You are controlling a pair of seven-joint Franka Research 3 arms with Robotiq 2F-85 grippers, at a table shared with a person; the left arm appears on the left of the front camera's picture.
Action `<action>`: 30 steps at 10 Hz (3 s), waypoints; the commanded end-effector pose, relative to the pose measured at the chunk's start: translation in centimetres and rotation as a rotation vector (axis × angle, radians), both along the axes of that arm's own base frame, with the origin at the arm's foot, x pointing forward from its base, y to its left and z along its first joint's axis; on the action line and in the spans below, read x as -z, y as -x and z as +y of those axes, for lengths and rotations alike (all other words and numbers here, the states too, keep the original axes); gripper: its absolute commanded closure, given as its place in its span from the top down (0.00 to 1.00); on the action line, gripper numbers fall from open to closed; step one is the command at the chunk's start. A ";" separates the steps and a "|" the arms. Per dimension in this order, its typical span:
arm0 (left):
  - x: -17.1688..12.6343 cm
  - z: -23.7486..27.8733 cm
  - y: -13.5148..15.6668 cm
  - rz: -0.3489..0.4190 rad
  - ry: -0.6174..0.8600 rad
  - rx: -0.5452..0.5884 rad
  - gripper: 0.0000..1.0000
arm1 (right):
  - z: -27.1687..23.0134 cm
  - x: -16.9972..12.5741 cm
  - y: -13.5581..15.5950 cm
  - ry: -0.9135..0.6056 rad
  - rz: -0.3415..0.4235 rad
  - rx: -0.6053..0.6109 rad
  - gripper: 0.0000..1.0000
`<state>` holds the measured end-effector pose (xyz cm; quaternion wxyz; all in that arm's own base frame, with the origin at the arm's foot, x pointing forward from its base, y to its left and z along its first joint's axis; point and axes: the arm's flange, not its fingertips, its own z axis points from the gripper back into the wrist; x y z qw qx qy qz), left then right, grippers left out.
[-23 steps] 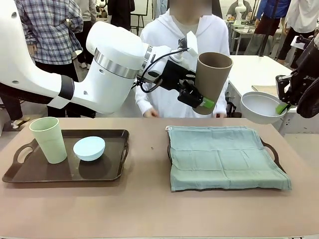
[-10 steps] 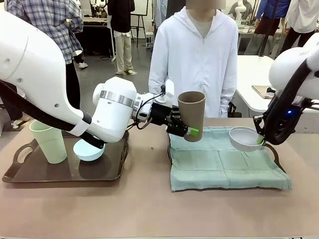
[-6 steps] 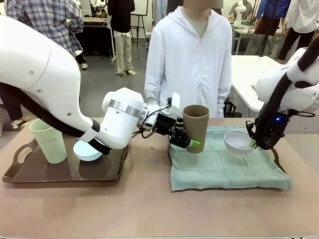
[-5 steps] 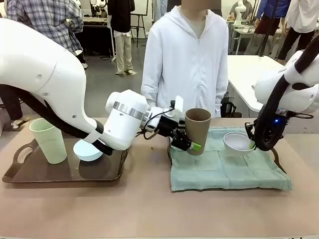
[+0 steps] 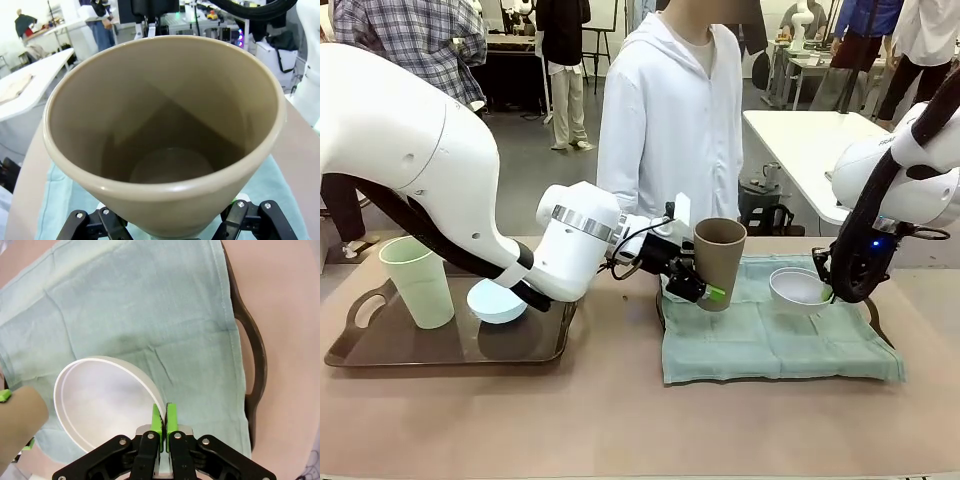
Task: Set up a tray with a mat and arrange the tableware.
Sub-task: Place the Picnic Bowl and Reusable plastic cup back onto the Handle tray in front of the human's position.
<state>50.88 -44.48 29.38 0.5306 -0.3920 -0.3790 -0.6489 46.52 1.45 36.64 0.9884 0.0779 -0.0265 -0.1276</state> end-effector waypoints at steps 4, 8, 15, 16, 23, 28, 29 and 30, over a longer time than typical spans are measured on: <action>2.3 -2.4 -1.3 -0.014 -0.037 0.048 0.82 | 0.2 1.7 -1.1 -0.011 -0.001 -0.020 0.04; 2.5 -2.4 -1.5 -0.013 -0.044 0.049 0.82 | 0.4 3.4 -2.1 0.012 0.014 -0.044 0.70; 2.4 -1.2 -1.5 0.058 -0.099 0.042 1.00 | -0.1 1.7 -1.4 0.049 0.001 -0.013 0.77; 2.1 -0.6 -1.2 0.071 -0.124 0.023 1.00 | -0.3 1.2 -0.9 0.057 0.000 -0.013 0.87; -8.4 6.5 4.3 0.346 -0.578 -0.331 1.00 | -0.7 -3.3 3.8 0.090 -0.059 -0.098 1.00; -18.4 8.7 7.7 0.518 -0.950 -0.786 1.00 | -0.6 -6.5 5.6 0.075 -0.104 -0.155 1.00; -20.1 8.7 8.0 0.572 -0.987 -0.851 1.00 | -0.7 -6.9 5.5 0.080 -0.110 -0.154 1.00; -21.4 8.4 8.6 0.591 -1.031 -0.907 1.00 | -0.5 -7.2 5.6 0.082 -0.111 -0.152 1.00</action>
